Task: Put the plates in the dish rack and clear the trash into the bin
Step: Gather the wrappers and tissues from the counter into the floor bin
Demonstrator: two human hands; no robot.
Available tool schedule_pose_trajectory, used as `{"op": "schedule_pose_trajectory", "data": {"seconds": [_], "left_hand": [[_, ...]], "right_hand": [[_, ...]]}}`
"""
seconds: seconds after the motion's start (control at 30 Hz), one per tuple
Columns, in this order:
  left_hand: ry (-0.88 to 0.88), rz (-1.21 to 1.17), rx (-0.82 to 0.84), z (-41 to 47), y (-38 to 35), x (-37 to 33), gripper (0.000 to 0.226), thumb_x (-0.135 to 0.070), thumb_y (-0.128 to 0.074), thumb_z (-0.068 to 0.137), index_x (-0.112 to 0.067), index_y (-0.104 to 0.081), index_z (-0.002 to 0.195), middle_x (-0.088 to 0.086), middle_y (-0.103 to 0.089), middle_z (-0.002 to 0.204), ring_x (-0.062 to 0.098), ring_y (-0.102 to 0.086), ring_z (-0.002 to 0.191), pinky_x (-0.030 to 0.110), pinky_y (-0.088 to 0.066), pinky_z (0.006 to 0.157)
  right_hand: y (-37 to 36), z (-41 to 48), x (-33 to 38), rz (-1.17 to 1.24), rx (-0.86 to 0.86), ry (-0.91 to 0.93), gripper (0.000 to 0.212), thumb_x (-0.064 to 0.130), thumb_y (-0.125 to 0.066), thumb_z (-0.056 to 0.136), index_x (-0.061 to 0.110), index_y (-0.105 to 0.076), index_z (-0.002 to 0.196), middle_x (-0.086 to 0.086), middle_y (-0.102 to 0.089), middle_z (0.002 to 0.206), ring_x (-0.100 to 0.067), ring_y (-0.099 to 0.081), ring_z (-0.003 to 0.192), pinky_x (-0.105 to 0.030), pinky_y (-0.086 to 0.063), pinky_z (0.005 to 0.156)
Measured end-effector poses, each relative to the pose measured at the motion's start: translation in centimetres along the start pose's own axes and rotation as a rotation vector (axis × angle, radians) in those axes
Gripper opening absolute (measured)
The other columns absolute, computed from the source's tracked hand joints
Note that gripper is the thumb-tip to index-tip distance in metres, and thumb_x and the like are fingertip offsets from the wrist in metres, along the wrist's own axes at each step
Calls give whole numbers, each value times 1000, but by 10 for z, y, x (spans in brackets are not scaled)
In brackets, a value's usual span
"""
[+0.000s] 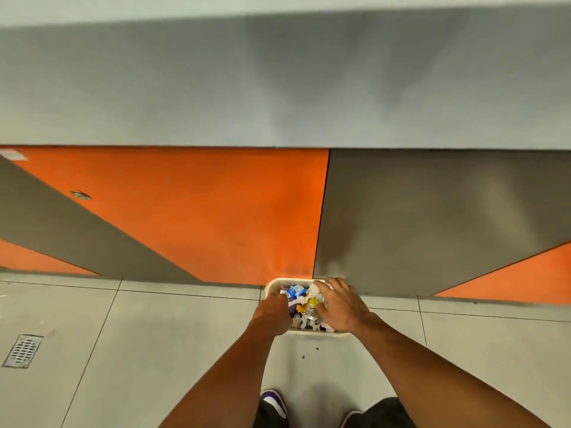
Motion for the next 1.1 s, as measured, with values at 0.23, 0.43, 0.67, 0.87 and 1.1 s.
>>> {"op": "schedule_pose_trajectory", "data": {"seconds": [0.23,0.43,0.67,0.87,1.1], "left_hand": [[1,-125,23,-98,72,-15,32,-35,-56,96,-17,-65,120,6,-65,126,26,-61,114,31,-50,91],[-16,-499,-138,-214,160,-56,8,-19,-65,89,-19,-69,95,3,-74,102,26,-68,100,31,-52,86],[-200,-863,-458,-346,300,-109,12,-17,-64,96,-26,-68,102,-15,-70,93,-1,-65,88,19,-54,79],[-323,-1046,-653,-376,413,-128,10,-26,-65,96,-26,-70,105,-14,-71,95,9,-67,93,35,-61,77],[-197,-1111,-527,-316,496,-129,32,-35,-67,93,-25,-59,122,0,-66,114,17,-69,96,40,-62,83]], "right_hand": [[101,-84,29,115,-18,-71,55,37,-51,103,24,-35,154,-5,-40,155,-26,-38,141,-38,-35,114],[204,-172,71,301,-76,-74,47,34,-56,101,26,-45,147,-2,-52,147,-24,-49,132,-36,-45,108],[356,-276,121,648,-314,-7,23,33,-55,101,33,-64,123,11,-70,111,-8,-67,98,-27,-55,82],[472,-286,153,896,-575,113,13,25,-60,99,30,-67,109,15,-69,94,0,-65,86,-15,-51,73],[539,-212,157,967,-512,-79,43,40,-62,97,26,-49,135,-2,-58,132,-22,-62,113,-36,-50,94]]}}
Point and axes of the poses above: each hand's wrist, its own z-axis towards the middle knuckle, its own y-axis out of the back of the hand, x = y × z, the point moved 2 cm from there along z, towards the middle knuckle
